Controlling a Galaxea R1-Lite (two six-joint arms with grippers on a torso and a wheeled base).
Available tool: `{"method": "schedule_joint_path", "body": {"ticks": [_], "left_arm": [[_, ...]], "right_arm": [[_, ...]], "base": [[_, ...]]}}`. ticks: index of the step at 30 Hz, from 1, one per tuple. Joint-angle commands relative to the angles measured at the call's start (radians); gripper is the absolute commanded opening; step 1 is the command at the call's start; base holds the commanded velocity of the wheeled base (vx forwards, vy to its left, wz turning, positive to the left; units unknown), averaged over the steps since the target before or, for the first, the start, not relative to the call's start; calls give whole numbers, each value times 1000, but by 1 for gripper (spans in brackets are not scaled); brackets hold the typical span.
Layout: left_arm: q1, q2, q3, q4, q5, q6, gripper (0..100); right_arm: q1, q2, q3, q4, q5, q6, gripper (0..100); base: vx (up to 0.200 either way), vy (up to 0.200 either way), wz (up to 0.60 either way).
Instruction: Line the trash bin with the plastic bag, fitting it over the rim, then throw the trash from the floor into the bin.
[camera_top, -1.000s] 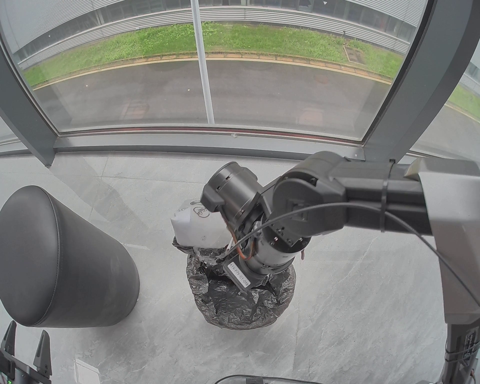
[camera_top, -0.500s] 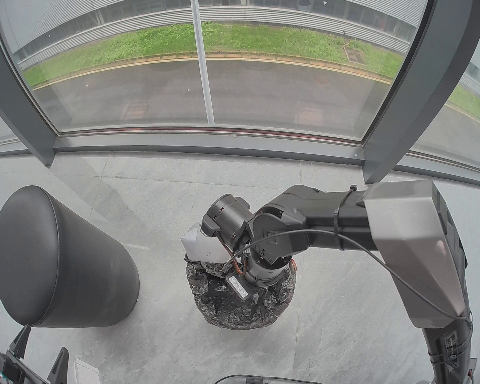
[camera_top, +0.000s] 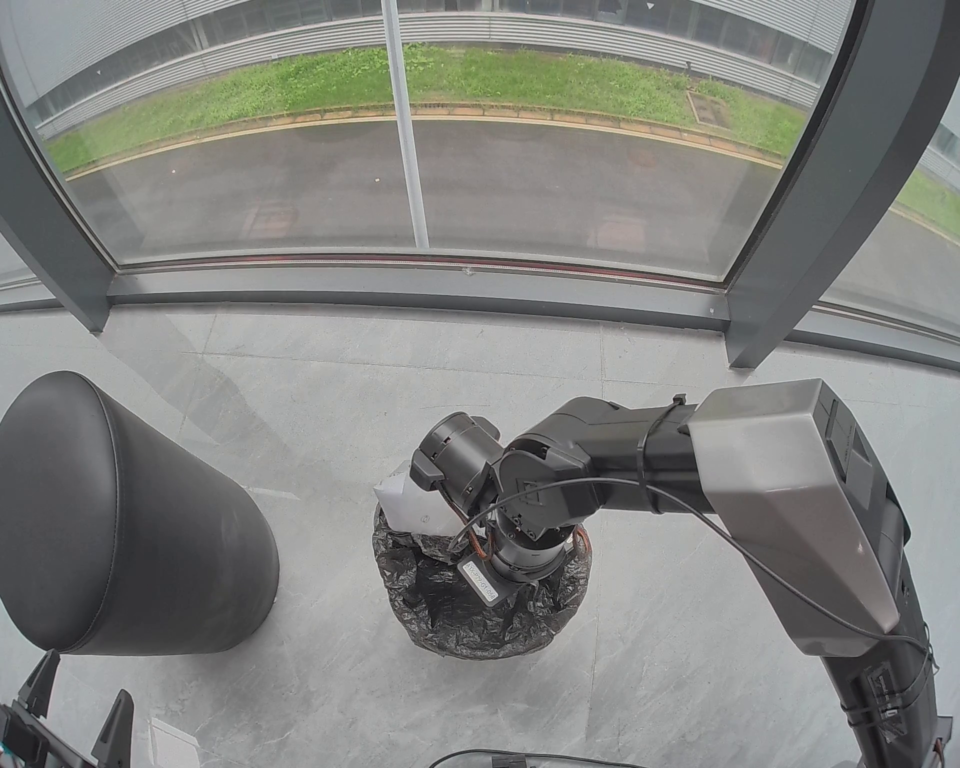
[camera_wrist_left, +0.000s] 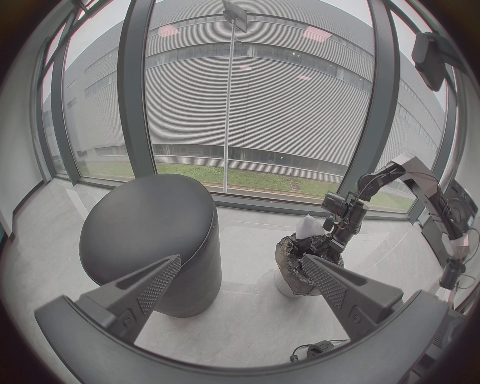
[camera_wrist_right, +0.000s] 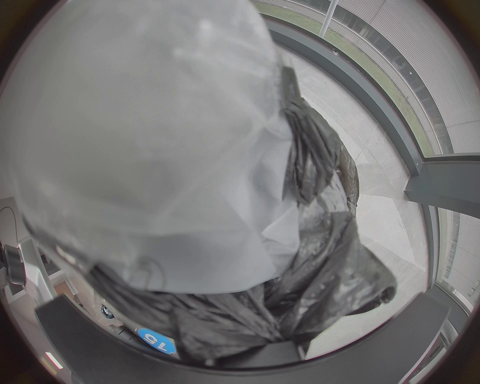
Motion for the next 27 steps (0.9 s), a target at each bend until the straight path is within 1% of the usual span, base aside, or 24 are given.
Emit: {"method": "schedule_joint_path", "body": {"ticks": [1, 6, 7, 8, 10, 11, 14, 20, 23, 27], "left_arm": [[-1, 4, 7, -1, -1, -16, 100], [-3, 6, 7, 2, -7, -16, 100], [-3, 6, 7, 2, -8, -16, 100], [-4, 6, 5, 2, -33, -16, 100], [-4, 6, 5, 2, -33, -16, 100], [-4, 1, 4, 2, -48, -16, 100], [-6, -3, 4, 2, -48, -27, 100], [-6, -3, 4, 2, -47, -46, 100], [-6, -6, 2, 0, -39, -67, 100], [-13, -32, 4, 0, -33, -67, 100]], "right_arm": [[-19, 21, 0, 1, 0, -1, 0], [-35, 67, 0, -5, -1, -4, 0], [-35, 67, 0, -5, -1, -4, 100], [-35, 77, 0, -5, -1, -5, 100], [-35, 77, 0, -5, -1, -5, 100], [-33, 81, 0, -28, -1, -4, 100], [-33, 80, 0, -54, -3, -7, 100], [-31, 72, 0, -57, -4, -4, 100], [-19, 66, 0, -132, -46, -11, 100], [8, 57, 0, -157, -73, -25, 100]], "base": [[0, 0, 0], [0, 0, 0], [0, 0, 0], [0, 0, 0], [0, 0, 0], [0, 0, 0], [0, 0, 0], [0, 0, 0], [0, 0, 0], [0, 0, 0]]}}
